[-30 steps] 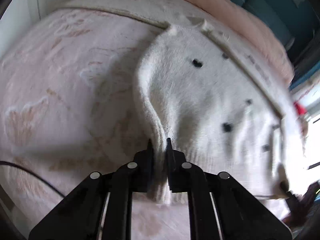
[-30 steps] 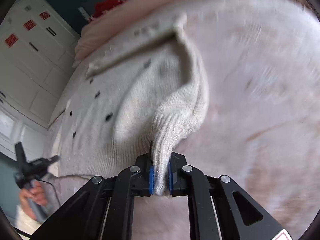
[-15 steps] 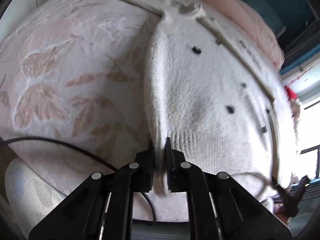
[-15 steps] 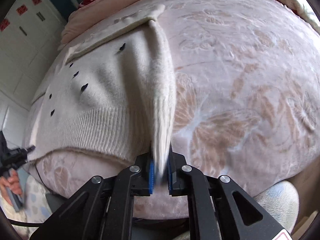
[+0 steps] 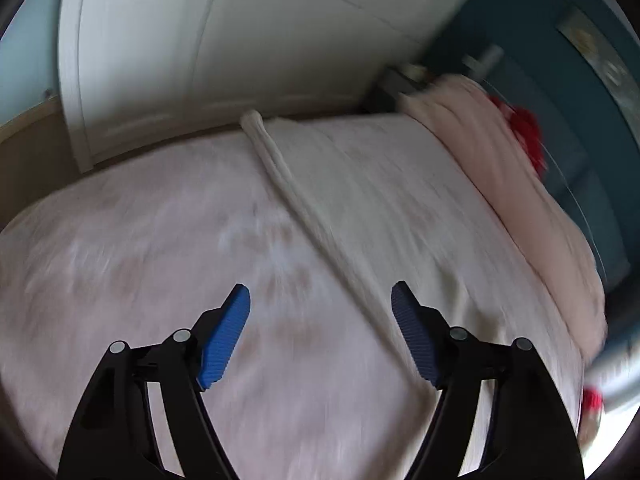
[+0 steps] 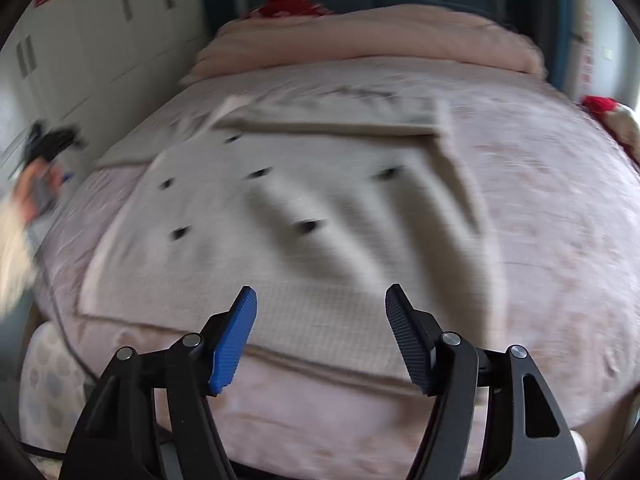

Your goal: Fold small clothes

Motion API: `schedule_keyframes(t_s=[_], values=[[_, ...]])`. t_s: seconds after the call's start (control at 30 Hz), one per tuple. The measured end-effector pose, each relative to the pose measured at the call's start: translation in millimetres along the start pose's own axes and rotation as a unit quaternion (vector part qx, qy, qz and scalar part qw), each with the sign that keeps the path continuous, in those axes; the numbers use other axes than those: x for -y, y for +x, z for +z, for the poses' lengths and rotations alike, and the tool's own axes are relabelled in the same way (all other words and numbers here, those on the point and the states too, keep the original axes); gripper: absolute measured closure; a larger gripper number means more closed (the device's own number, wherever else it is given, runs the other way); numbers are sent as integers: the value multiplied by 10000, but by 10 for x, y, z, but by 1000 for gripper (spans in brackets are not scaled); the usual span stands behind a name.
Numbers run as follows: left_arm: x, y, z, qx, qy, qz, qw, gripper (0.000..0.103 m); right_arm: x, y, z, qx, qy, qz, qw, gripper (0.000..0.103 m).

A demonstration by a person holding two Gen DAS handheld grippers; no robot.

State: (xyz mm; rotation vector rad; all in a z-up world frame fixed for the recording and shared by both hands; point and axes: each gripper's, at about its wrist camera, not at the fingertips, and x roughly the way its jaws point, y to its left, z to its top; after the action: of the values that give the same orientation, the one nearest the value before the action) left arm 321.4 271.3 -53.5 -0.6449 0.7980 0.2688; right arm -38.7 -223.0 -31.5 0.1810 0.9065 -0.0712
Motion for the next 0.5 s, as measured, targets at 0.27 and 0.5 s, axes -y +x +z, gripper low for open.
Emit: schedule_keyframes(t_s=[0.27,0.5], values=[[-105,1157,474,-324,-606,366,9970,52,-486,491,67,-689,-140,387,9968,34],[34,1058,640,30,-291,90,9995,98,-484,626,179,-769,52,445,9960,32]])
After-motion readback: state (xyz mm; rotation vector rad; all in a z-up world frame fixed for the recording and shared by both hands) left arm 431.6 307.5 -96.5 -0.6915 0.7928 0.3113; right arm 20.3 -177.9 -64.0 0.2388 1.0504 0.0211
